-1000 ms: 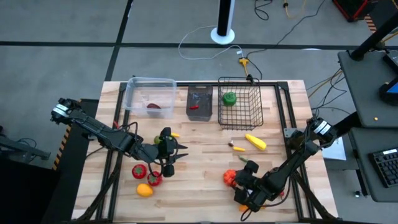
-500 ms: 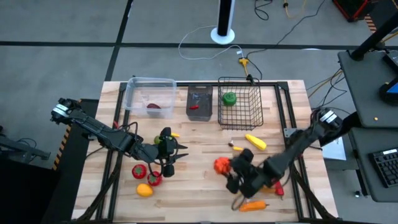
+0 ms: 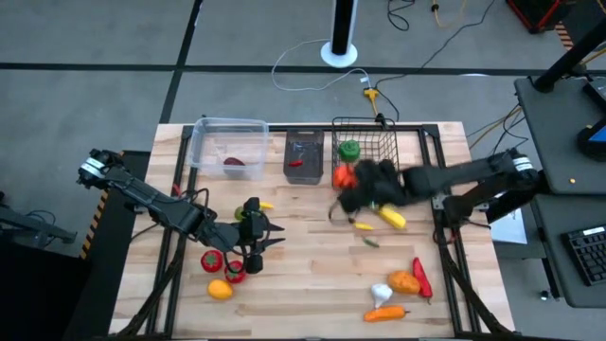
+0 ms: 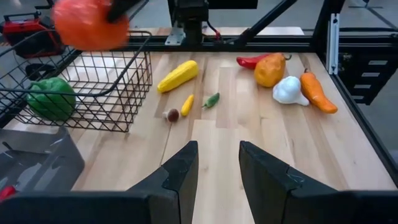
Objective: Sort produce into baskets
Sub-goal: Put the orange pumpkin into the wire basket
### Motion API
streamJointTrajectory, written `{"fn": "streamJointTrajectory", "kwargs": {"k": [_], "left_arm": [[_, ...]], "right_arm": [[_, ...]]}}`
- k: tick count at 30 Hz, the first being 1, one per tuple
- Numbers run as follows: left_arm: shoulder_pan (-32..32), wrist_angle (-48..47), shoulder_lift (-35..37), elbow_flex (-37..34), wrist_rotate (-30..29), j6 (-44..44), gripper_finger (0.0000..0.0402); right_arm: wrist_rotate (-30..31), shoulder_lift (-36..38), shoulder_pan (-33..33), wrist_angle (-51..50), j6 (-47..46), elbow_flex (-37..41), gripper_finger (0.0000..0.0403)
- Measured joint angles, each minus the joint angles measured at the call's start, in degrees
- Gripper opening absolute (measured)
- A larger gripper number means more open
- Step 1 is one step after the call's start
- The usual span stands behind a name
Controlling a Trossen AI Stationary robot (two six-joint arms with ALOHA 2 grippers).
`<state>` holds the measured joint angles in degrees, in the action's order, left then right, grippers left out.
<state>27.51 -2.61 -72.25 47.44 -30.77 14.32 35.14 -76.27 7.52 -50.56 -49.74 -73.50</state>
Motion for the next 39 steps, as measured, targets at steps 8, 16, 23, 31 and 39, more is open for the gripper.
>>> {"fn": "streamJointTrajectory", "kwargs": {"k": [8, 16, 23, 31, 39], "left_arm": [[0.1, -0.2, 0.0, 0.0, 0.0, 0.4, 0.0100], [0.0, -1.5, 0.0, 0.0, 0.0, 0.9, 0.0100], [0.0, -1.5, 0.0, 0.0, -0.1, 1.3, 0.0100], [0.0, -1.5, 0.0, 0.0, -0.3, 1.5, 0.0100], [0.0, -1.5, 0.0, 0.0, -0.3, 1.5, 0.0100]], "right_arm": [[-17.3, -0.5, -19.4, -5.3, 4.9, -0.4, 0.0302], [-22.1, -4.1, -28.4, -13.1, 8.3, -0.4, 0.0302], [-22.1, -6.4, -32.4, -13.9, 10.8, -0.4, 0.0302], [-19.1, -11.2, -34.8, -13.7, 13.6, -0.4, 0.0302], [-17.5, -15.6, -35.0, -13.0, 16.3, -0.3, 0.0302]]}}
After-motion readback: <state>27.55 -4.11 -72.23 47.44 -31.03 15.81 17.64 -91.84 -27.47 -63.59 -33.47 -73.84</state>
